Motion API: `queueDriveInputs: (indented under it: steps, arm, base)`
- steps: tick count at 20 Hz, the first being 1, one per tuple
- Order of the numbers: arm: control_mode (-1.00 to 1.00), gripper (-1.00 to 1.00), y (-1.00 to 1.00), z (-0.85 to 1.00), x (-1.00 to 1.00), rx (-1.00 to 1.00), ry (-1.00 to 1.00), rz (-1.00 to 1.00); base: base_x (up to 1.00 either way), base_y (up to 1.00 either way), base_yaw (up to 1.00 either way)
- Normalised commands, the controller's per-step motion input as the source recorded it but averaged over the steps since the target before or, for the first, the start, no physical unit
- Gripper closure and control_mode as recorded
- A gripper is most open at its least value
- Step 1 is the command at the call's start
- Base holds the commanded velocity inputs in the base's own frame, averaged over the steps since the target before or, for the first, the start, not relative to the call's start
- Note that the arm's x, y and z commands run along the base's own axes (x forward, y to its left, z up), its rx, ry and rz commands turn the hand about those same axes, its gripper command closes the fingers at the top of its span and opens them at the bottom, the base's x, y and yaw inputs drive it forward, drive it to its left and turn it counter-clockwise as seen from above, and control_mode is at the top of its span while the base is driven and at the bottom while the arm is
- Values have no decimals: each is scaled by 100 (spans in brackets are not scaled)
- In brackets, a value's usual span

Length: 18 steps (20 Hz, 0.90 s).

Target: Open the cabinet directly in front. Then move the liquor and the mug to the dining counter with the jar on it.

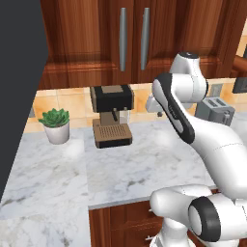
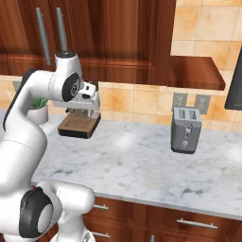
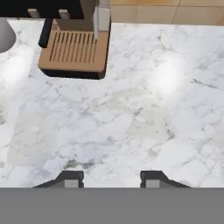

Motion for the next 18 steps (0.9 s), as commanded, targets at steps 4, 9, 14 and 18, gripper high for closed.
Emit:
queueDriveInputs:
  steps: [4,9,14,18]
  arm:
    - [-100,-100,18,0,-22,-5,-25,2]
    - [-100,-100,23,21,-26,0,-35,9]
    - [-100,-100,17,66,10,5,-27,3]
    - [-100,-100,15,83,28,7,-21,0]
  base:
    - [0,0,0]
    - [0,0,0]
    - [0,0,0]
    - [0,0,0]
